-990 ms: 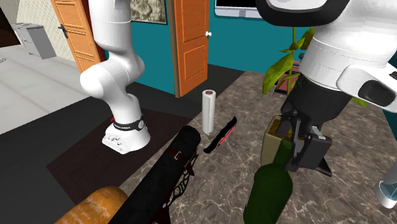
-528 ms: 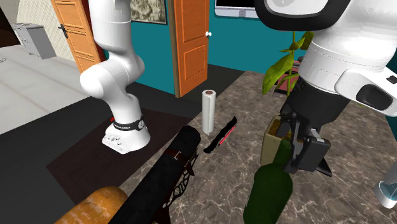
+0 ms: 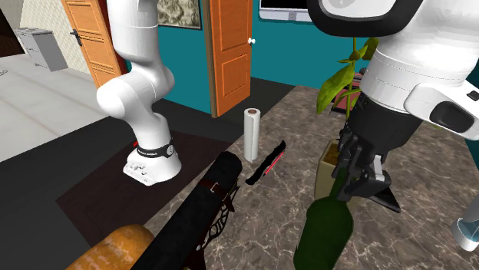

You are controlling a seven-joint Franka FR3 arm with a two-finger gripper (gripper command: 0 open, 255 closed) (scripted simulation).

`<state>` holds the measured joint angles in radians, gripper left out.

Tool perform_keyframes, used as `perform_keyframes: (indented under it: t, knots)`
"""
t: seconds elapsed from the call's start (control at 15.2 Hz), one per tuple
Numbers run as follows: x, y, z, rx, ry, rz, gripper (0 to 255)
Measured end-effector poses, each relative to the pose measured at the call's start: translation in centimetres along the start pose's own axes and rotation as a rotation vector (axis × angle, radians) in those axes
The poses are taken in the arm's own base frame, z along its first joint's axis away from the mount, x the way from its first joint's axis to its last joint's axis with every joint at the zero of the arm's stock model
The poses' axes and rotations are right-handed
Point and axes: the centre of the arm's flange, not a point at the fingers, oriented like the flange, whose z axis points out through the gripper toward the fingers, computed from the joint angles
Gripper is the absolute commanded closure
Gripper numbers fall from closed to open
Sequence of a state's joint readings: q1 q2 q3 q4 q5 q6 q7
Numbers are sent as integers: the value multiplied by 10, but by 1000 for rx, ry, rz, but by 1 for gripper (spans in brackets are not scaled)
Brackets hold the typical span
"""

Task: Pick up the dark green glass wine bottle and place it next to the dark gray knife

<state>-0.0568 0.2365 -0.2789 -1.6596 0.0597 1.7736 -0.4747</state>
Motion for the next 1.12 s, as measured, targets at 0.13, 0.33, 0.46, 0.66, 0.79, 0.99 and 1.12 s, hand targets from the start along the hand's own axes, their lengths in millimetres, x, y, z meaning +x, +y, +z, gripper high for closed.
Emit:
perform_keyframes:
  t: [0.13,0.33,0.46,0.66,0.79,0.99,1.12]
  knots:
    - [0,0,0,0,0,0,255]
    - [-1,0,-6,0,-1,0,255]
    - [-2,-1,-15,0,-1,0,255]
    - [-4,-1,-30,0,-1,0,255]
    - [-4,-2,-41,0,-1,0,255]
    - [-6,-1,-56,0,0,0,255]
    - [-7,-3,-68,0,-1,0,255]
